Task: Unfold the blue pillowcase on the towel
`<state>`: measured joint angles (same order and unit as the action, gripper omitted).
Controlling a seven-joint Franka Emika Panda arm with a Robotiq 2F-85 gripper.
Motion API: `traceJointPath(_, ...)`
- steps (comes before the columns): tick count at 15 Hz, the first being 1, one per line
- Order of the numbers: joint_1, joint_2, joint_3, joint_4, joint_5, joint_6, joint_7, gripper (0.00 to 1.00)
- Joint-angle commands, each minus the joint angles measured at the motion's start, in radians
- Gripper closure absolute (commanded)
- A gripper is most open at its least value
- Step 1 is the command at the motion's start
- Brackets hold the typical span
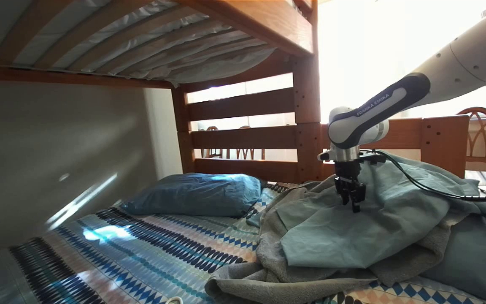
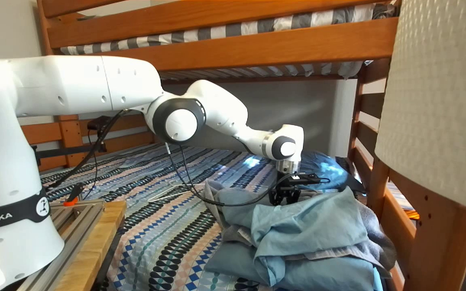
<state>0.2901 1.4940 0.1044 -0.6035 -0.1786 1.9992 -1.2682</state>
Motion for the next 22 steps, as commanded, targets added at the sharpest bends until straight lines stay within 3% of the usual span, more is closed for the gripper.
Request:
traceJointPath(1,0.003,0.0,-0.008,0.002,0.017,-0.019,0.012,0.78)
traceJointPath(4,0.005,0.0,-0.013,0.012,0.014,-0.022,0.027,0.98)
traceJointPath(7,0.004,-0.001,-0.017,0.021,0.014,-0.039,0.049,1.0)
traceJointPath(8,0.003,-0.003,-0.016,0.018,0.014,-0.046,0.049,0.73)
traceJointPath(10,-0.001,-0.003,-0.012,0.014,0.019,-0.063,0.054,0.66)
traceJointPath(15,0.005,-0.004,-0.022,0.054,0.02,-0.091,0.169,0.31)
traceJointPath(16,-0.001,-0.038,-0.017,0.007,0.01,-0.057,0.21,0.23)
traceJointPath(19,0.012,-0.073,-0.039,0.007,-0.002,0.012,0.358,0.03)
traceJointPath(22,0.005,-0.114,-0.04,0.008,0.012,0.064,0.492,0.0)
